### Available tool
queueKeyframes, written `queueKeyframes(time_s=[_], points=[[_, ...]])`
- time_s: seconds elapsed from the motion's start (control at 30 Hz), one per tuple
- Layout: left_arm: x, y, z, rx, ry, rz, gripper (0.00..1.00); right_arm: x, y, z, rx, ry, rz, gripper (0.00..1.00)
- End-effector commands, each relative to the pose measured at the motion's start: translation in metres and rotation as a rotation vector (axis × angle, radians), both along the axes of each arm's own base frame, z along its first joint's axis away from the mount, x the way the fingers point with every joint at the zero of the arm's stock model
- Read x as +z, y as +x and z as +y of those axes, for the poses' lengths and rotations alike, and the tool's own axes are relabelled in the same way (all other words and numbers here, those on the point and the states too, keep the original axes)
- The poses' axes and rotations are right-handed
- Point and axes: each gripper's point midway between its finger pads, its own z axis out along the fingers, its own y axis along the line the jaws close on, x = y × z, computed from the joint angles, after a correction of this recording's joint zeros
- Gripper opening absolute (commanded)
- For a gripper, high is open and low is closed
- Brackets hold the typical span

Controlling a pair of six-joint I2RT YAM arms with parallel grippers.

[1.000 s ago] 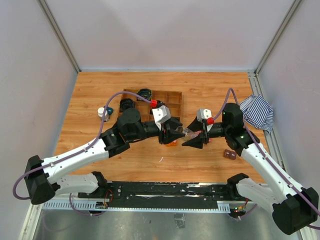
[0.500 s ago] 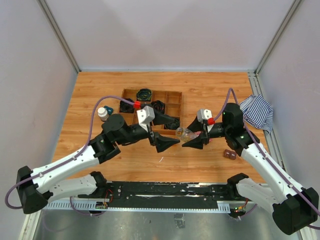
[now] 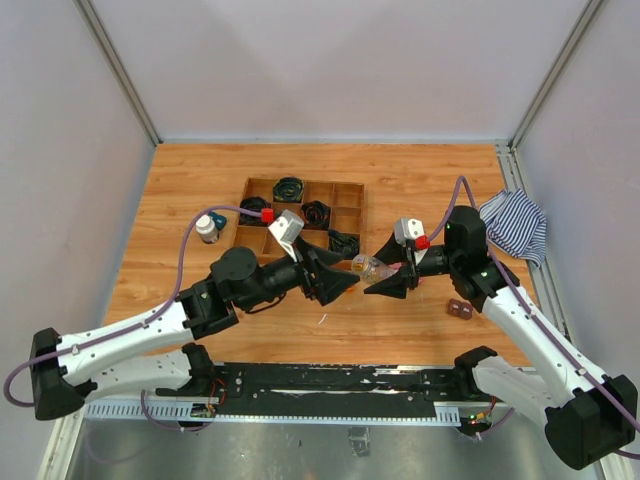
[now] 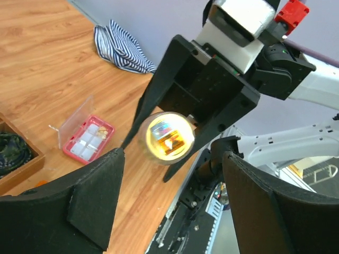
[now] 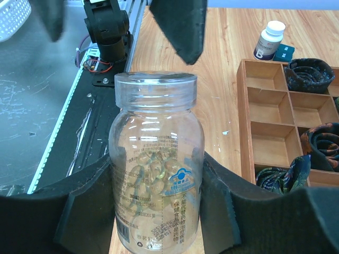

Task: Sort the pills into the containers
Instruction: Screw the lid of the pill bottle onto the pill bottle.

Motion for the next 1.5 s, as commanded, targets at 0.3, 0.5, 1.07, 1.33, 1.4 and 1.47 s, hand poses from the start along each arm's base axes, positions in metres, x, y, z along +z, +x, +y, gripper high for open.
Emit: queueKeyframes(time_s=[0.3,0.5,1.07,1.33,1.4,1.47], points=[[0.01,0.011,-0.023,0.164,0.14,0.021,0.79,0.013,-0.002,0.001,0.023,0.027,-0.041,0.01],[0.01,0.012,-0.027,0.158,0.161,0.016,0.72,0.014,-0.002,0.001,0.023,0.028,-0.044,0.01],[-0.01,-0.017,-0.049,-0.151,0.248,-0.082,0.34,0.014,-0.003,0.001,0.025,0.028,-0.044,0.01],[-0.026,-0.015,-0.045,-0.402,0.354,-0.338,0.4,0.014,-0.003,0.001,0.026,0.029,-0.044,0.01],[-0.029,-0.008,-0.046,-0.42,0.392,-0.369,0.42,0.013,-0.003,0.001,0.024,0.028,-0.043,0.01],[-0.03,0.0,-0.047,-0.435,0.407,-0.385,0.45,0.013,-0.003,0.001,0.025,0.028,-0.043,0.01]])
